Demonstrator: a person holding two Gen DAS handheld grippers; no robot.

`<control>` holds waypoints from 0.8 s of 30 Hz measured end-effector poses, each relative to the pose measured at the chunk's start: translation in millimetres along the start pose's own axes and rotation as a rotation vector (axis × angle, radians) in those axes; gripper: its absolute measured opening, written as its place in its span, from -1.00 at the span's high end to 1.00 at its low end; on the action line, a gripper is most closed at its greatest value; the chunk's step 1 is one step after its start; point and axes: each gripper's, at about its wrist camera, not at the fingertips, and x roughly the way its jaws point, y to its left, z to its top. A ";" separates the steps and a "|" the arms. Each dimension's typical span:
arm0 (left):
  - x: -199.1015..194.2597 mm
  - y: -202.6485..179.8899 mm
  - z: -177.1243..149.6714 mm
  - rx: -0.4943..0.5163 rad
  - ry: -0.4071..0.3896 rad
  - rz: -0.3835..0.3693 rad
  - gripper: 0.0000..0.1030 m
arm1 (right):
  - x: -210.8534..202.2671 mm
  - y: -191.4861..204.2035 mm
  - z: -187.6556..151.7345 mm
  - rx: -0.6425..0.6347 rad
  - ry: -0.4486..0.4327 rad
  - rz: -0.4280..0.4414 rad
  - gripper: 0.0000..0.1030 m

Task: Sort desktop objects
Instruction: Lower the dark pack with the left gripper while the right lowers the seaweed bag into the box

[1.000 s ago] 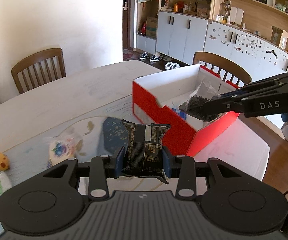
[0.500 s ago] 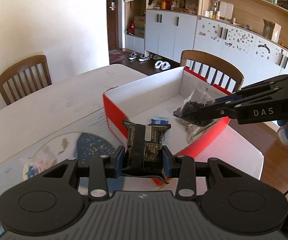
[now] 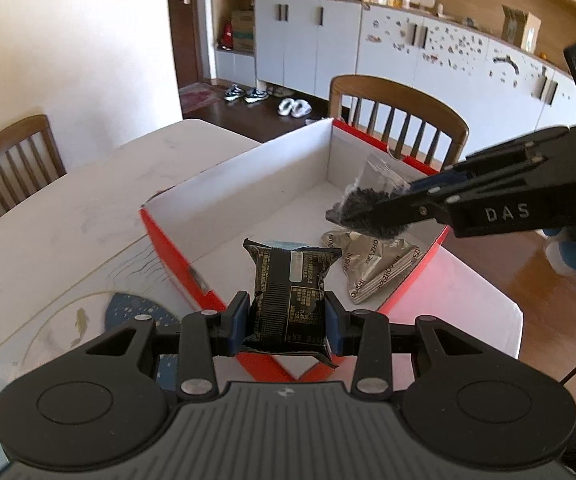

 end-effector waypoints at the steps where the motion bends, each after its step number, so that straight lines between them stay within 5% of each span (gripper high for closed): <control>1: 3.5 -0.5 2.7 0.006 0.005 -0.004 0.27 | 2.6 -2.5 1.4 0.001 0.001 -0.004 0.55; 24: 90.3 -1.7 42.4 0.072 0.216 -0.113 0.27 | 64.5 -40.7 23.4 -0.006 0.118 -0.083 0.55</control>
